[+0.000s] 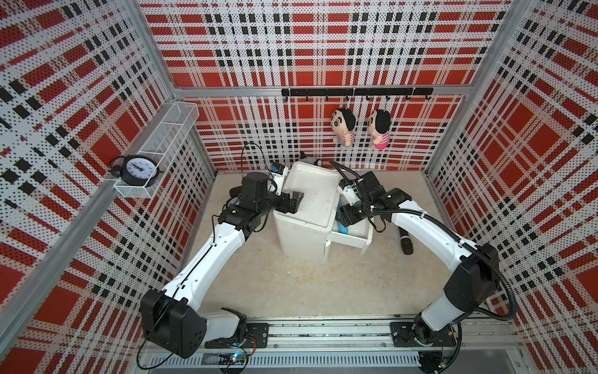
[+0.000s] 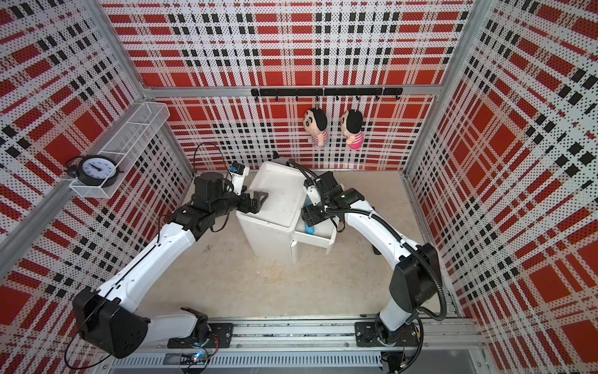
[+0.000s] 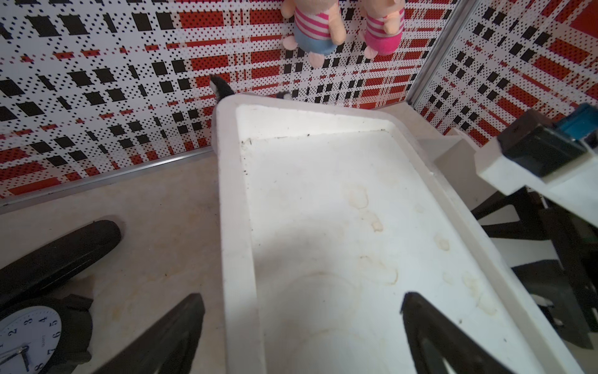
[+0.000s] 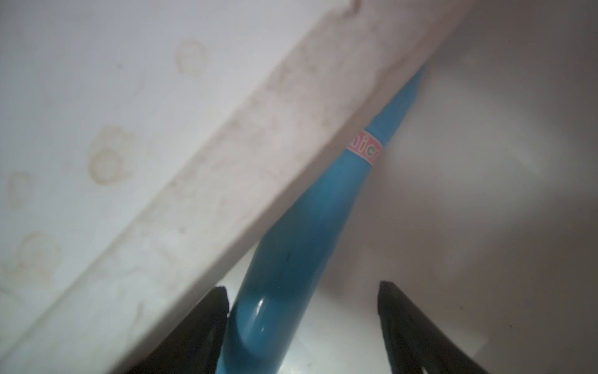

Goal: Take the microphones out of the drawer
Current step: Pick up the microphone from the drawer.

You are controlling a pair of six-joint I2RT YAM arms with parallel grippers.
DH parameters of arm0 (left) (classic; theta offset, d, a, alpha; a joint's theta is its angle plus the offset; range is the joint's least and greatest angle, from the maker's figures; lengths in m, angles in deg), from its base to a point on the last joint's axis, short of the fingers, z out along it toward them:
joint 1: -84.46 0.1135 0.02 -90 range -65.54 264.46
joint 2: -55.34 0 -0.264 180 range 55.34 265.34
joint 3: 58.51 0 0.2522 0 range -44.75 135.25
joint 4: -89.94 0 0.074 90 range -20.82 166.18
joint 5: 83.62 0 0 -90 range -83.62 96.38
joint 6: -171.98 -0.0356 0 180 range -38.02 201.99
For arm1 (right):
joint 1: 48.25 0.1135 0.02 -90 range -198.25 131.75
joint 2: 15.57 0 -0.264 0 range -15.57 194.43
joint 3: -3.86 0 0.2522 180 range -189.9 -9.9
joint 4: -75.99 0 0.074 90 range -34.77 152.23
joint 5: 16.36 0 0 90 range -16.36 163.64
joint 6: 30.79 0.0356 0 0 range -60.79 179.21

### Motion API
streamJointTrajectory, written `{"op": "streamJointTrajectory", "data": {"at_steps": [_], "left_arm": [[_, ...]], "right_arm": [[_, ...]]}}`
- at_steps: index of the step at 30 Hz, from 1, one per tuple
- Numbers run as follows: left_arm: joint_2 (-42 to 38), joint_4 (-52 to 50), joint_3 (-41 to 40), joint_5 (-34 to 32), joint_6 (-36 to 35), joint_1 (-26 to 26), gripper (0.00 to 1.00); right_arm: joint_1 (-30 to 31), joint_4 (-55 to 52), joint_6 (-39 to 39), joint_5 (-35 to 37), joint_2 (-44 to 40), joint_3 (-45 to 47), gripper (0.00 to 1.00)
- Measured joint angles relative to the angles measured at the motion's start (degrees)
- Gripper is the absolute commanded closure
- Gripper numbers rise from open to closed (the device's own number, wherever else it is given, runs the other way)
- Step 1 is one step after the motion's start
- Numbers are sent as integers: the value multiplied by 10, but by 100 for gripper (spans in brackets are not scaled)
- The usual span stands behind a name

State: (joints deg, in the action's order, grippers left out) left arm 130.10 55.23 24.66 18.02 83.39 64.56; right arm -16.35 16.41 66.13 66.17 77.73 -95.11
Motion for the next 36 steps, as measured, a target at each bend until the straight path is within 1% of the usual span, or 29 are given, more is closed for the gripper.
{"op": "streamJointTrajectory", "data": {"at_steps": [4, 9, 13, 17, 21, 28, 33, 36], "left_arm": [[-1, 0, 0, 0, 0, 0, 2], [-1, 0, 0, 2, 0, 1, 2], [-1, 0, -1, 2, 0, 5, 2], [-1, 0, -2, 3, 0, 5, 2], [-1, 1, -2, 4, 0, 6, 2], [-1, 3, -2, 6, 0, 6, 2], [-1, 3, -2, 7, 0, 6, 2], [-1, 3, -2, 7, 0, 6, 2]], "right_arm": [[0, 4, 8, 3, 7, 0, 33], [1, 12, 17, 13, 16, 0, 39], [2, 18, 19, 23, 16, 0, 39], [2, 20, 20, 31, 16, 0, 33], [2, 22, 21, 37, 17, 0, 33], [2, 28, 22, 43, 28, 0, 42], [2, 30, 20, 47, 31, 1, 51], [2, 33, 19, 47, 31, 2, 60]]}}
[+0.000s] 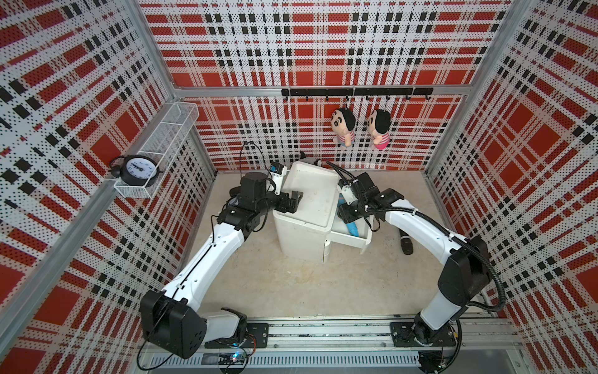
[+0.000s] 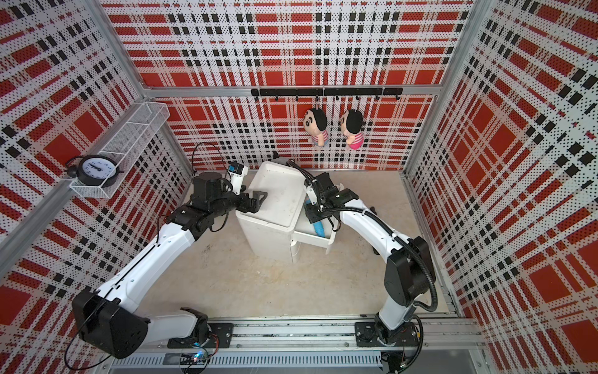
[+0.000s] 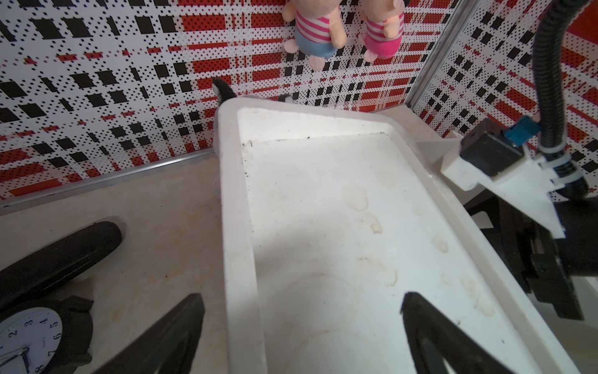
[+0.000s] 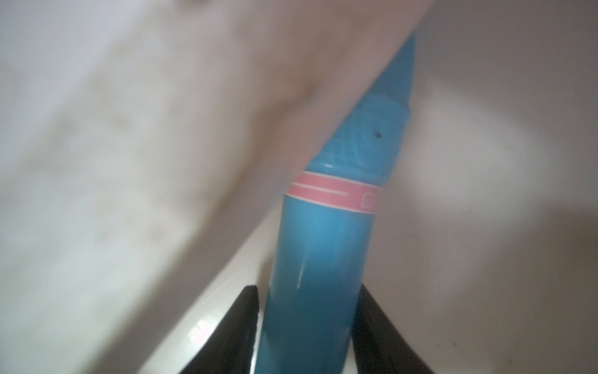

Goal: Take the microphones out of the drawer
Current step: Pick up the microphone from the drawer.

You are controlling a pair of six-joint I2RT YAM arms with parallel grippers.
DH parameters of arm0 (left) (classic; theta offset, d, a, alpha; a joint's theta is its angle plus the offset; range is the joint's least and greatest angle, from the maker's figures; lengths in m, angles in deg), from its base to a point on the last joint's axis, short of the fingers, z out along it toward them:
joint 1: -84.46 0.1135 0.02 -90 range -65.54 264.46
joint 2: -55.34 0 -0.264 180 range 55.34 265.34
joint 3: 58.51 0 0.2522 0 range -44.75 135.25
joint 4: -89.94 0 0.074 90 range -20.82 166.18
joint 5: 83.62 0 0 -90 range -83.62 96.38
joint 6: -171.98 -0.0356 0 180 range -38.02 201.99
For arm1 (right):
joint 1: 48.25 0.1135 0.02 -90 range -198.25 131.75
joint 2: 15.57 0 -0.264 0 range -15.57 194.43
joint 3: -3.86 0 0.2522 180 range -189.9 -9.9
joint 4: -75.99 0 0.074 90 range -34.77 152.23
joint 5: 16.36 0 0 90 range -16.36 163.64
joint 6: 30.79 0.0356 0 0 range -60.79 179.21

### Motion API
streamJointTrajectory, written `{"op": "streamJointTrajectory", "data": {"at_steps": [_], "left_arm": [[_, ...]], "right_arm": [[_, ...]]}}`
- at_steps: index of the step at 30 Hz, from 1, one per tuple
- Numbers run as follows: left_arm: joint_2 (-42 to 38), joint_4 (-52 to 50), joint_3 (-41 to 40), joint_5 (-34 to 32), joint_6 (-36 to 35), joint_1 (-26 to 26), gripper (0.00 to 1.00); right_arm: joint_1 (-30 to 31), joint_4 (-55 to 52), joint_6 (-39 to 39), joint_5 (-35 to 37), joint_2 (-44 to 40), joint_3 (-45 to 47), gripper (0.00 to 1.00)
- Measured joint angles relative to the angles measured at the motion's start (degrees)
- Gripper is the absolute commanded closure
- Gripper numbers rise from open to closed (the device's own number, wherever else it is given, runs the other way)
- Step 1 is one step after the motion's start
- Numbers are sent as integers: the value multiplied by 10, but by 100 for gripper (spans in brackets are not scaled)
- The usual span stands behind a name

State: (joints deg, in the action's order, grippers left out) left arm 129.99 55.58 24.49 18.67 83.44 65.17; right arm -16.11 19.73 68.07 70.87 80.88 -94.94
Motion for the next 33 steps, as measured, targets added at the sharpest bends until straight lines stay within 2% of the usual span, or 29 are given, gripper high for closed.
{"op": "streamJointTrajectory", "data": {"at_steps": [14, 21, 33], "left_arm": [[0, 0, 0, 2, 0, 1, 2], [0, 0, 0, 3, 0, 1, 2], [0, 0, -1, 4, 0, 1, 2]], "right_arm": [[-1, -1, 6, 8, -5, 2, 78], [0, -26, 7, 16, -5, -25, 100], [6, -100, 44, 70, -4, -78, 100]]}}
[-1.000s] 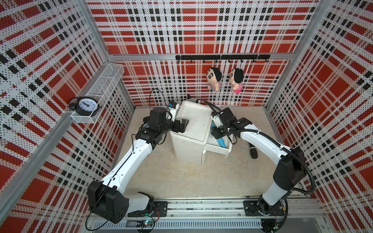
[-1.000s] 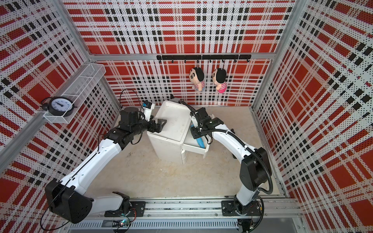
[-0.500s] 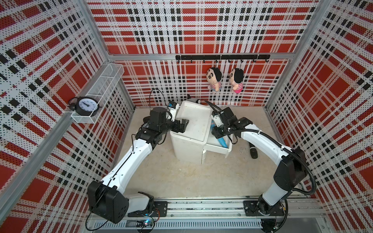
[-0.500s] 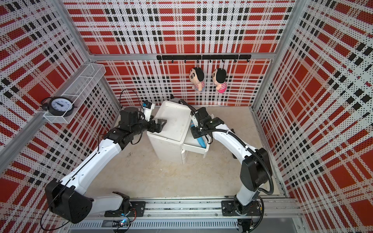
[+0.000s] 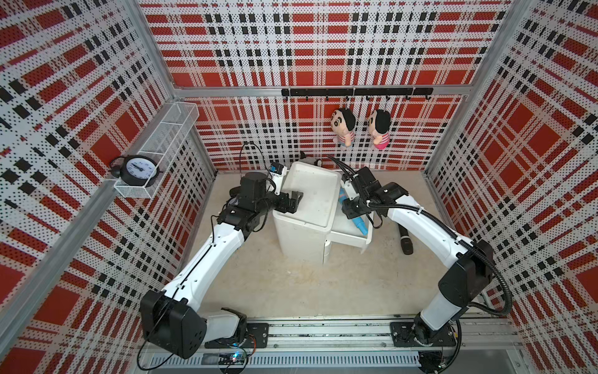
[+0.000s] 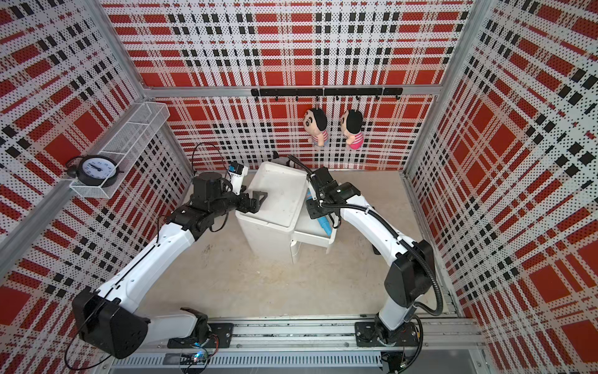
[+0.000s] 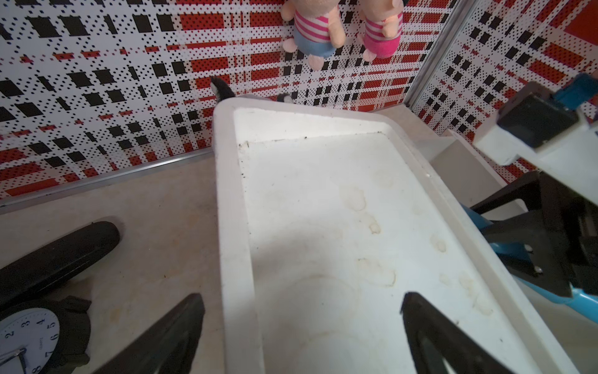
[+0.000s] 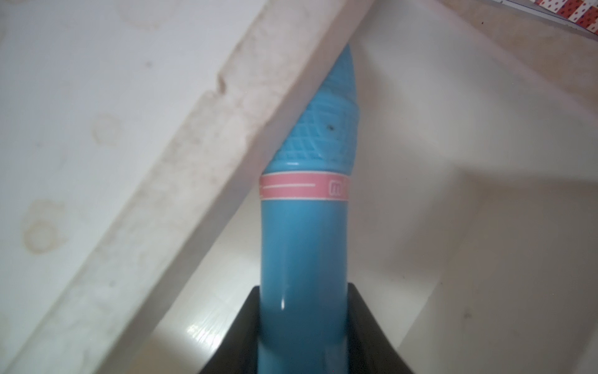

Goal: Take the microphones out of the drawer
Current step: Pick up the microphone from the drawer.

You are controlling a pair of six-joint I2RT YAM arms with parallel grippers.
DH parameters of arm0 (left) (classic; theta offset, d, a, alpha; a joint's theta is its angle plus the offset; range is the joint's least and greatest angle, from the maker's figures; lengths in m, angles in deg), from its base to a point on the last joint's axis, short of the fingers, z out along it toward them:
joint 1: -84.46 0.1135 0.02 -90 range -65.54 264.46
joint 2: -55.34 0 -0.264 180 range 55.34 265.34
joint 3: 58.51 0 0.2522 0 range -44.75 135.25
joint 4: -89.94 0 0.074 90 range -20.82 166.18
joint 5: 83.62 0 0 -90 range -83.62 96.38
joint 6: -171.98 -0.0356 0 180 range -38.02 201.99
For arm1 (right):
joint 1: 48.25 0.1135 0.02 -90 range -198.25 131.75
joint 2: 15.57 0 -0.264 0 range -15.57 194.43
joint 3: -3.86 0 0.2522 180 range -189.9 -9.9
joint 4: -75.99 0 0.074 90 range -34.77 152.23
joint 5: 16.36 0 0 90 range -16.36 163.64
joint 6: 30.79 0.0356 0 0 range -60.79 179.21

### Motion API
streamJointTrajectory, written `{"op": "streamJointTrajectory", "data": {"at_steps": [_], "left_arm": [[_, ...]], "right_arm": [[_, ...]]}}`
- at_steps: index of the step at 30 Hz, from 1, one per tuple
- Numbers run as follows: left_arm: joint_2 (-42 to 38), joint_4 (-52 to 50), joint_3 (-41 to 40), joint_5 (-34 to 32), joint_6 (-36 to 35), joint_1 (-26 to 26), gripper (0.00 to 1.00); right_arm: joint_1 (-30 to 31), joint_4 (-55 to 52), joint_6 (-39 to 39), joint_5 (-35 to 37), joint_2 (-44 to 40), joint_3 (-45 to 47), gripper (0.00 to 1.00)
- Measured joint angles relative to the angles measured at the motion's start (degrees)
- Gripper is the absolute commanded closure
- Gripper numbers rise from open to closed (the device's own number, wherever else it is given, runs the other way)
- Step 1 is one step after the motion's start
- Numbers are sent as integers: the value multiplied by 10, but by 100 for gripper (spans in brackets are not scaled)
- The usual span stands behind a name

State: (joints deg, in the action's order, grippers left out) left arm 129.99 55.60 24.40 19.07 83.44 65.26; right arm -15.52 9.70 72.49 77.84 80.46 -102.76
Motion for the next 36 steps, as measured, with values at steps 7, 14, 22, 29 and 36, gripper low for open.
{"op": "streamJointTrajectory", "data": {"at_steps": [7, 14, 22, 29, 36], "left_arm": [[0, 0, 0, 2, 0, 0, 2], [0, 0, 0, 2, 0, 0, 2], [0, 0, 0, 2, 0, 0, 2], [0, 0, 0, 4, 0, 1, 2], [1, 1, 0, 4, 0, 1, 2]], "right_arm": [[0, -40, 22, 50, 0, -27, 100], [2, -97, 36, 78, 9, -78, 100], [1, -78, 40, 111, -30, -62, 100], [-40, -41, 33, 133, -109, -11, 100], [-142, -1, 20, 120, -170, 91, 100]]}}
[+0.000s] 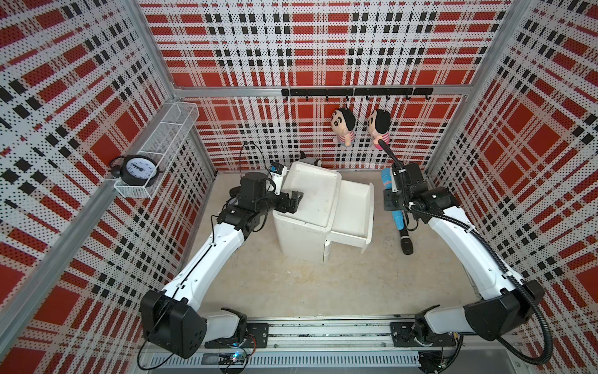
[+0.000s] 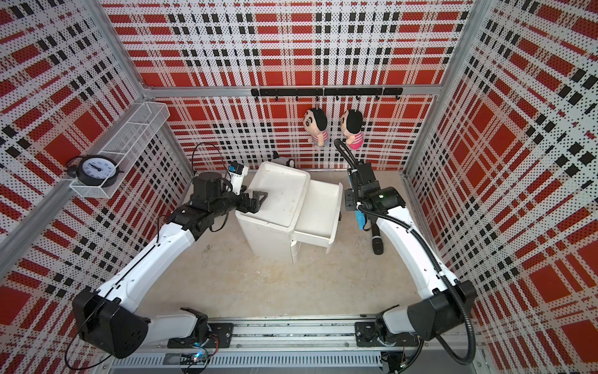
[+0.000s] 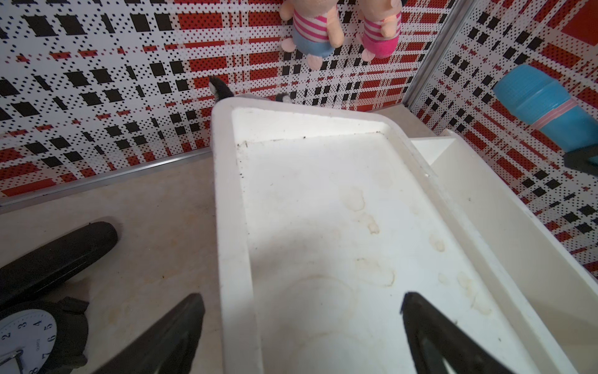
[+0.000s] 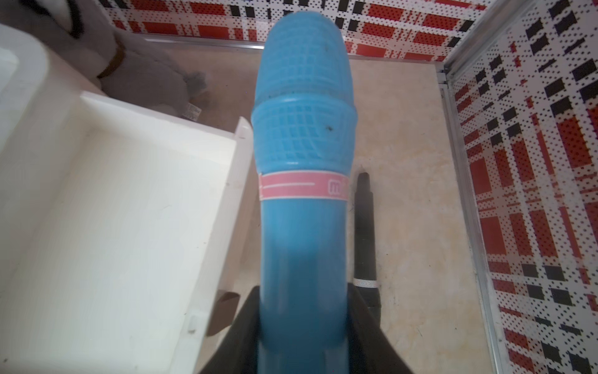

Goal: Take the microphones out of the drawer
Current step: Place the microphone at the center of the board.

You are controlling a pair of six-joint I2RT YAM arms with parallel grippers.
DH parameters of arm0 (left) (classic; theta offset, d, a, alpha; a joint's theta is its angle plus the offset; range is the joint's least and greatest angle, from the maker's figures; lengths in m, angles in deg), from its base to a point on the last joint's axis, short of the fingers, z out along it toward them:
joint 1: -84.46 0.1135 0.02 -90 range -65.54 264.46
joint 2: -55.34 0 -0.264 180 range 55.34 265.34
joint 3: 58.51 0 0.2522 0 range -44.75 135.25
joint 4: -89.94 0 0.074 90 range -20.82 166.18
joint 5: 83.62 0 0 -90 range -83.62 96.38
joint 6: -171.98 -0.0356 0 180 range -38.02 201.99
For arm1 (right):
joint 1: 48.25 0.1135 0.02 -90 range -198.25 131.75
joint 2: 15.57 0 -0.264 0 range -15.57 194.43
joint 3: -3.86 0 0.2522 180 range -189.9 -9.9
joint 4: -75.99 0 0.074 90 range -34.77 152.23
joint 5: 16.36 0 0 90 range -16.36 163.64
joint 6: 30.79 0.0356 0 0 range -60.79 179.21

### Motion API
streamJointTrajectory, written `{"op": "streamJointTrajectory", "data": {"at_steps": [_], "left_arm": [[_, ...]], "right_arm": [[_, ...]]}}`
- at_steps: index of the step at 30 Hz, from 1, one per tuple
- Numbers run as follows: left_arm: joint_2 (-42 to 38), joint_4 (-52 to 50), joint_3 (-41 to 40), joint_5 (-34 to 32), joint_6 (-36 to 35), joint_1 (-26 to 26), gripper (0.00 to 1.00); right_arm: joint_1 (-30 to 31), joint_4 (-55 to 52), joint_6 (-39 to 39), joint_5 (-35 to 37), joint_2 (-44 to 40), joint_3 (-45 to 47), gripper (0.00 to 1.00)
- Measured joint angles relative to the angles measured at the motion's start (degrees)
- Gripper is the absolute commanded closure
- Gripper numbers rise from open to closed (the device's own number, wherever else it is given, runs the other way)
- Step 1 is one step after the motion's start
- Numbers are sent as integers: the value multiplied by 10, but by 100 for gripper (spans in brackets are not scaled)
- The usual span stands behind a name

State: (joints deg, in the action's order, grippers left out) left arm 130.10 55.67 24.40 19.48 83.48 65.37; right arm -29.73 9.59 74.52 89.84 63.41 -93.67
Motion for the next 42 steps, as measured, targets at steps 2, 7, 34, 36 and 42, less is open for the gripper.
{"op": "streamJointTrajectory", "data": {"at_steps": [2, 7, 34, 36, 42], "left_arm": [[1, 0, 0, 0, 0, 0, 2], [2, 2, 0, 0, 1, 0, 2], [5, 4, 0, 0, 2, 0, 2], [6, 4, 0, 0, 2, 0, 2], [7, 4, 0, 0, 2, 0, 2]], "right_arm": [[-26, 19, -4, -13, -12, 35, 100], [-68, 85, -17, -45, -31, 141, 100], [-71, 354, -14, -69, 150, 335, 100], [-75, 363, -16, -68, 154, 336, 95], [-79, 377, -23, -61, 160, 339, 74]]}}
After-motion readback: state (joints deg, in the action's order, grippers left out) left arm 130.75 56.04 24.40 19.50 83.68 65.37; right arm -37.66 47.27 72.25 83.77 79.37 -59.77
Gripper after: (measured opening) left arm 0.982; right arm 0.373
